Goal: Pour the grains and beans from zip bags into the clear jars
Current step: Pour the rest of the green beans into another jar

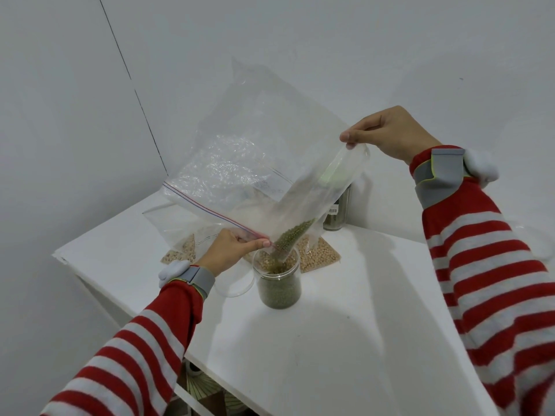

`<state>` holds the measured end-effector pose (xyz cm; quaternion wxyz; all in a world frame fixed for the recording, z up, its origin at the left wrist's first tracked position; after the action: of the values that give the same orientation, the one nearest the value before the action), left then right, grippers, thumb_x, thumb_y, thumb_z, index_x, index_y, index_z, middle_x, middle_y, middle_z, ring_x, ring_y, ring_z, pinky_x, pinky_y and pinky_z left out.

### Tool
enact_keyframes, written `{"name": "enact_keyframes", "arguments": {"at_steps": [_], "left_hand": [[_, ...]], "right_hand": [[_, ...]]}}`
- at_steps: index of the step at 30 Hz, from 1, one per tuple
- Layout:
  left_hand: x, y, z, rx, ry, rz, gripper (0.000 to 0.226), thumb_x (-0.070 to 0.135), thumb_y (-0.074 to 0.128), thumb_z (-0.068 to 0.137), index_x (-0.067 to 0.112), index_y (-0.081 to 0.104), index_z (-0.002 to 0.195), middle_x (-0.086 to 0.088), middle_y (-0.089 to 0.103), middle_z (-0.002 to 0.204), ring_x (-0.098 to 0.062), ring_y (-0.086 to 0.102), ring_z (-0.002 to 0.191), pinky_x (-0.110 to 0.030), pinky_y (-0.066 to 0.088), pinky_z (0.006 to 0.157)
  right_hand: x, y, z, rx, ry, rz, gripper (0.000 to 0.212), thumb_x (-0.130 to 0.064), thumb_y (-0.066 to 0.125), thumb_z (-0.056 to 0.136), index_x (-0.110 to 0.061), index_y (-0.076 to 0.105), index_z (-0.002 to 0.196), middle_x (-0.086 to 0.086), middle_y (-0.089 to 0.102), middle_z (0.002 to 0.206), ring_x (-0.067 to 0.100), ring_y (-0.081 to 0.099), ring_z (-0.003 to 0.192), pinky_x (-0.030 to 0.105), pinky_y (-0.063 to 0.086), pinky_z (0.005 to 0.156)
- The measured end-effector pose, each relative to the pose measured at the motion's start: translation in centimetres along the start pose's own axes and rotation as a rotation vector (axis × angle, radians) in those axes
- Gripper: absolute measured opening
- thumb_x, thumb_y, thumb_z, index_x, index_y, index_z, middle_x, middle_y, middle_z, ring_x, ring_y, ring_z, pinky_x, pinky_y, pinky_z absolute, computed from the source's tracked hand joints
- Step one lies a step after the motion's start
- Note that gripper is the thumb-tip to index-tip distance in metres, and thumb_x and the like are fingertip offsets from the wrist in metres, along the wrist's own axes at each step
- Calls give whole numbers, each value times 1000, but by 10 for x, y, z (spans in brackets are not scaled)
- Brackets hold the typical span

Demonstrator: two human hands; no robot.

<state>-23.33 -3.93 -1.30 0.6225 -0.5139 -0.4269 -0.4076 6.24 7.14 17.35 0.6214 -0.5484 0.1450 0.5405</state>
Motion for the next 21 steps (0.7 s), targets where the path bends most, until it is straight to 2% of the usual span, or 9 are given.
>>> {"name": "enact_keyframes", "arguments": {"at_steps": [3, 7, 14, 18, 21], "left_hand": [[0, 0, 0, 9, -5, 4, 14, 16, 83, 73, 8, 79, 84, 4, 77, 90, -4, 70, 92, -10, 49, 79], [0, 0, -1, -4, 0, 4, 17, 16, 83, 72, 8, 79, 86, 0, 77, 93, -9, 70, 97, -17, 51, 88], [2, -1, -2, 6, 5, 16, 17, 15, 83, 72, 8, 79, 87, 2, 77, 92, -9, 70, 95, -15, 51, 85], [3, -1, -4, 1, 2, 20, 20, 15, 83, 72, 5, 79, 89, 1, 77, 93, -8, 70, 96, -14, 51, 85], [4, 0, -6, 17, -1, 11, 15, 13, 83, 72, 7, 79, 85, 1, 77, 91, -10, 71, 95, -17, 51, 85]], "right_hand": [[-4, -1, 0, -1, -15, -7, 27, -37, 76, 81, -12, 78, 92, -7, 75, 89, -5, 64, 94, 11, 41, 82], [-7, 0, 1, 3, -30, -14, 29, -39, 77, 80, -12, 78, 90, -6, 75, 89, -4, 64, 95, 14, 42, 86], [-11, 1, 1, 1, -31, -38, 31, -43, 74, 82, -13, 78, 86, -11, 72, 82, -19, 57, 78, 10, 37, 75], [-10, 3, 1, 11, -31, -46, 33, -46, 73, 83, -13, 78, 86, -13, 72, 81, -19, 56, 80, 12, 38, 79], [-10, 4, 2, 10, -28, -29, 29, -43, 71, 86, -15, 78, 84, -12, 74, 87, -16, 60, 88, 10, 38, 82]]}}
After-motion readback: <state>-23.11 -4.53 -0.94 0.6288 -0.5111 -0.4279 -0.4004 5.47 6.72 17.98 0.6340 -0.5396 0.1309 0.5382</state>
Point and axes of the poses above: each hand's wrist, its own z-axis towards the middle knuckle, its own y-axis out of the palm, x = y × z, the point moved 3 cm from there along z, towards the middle knuckle
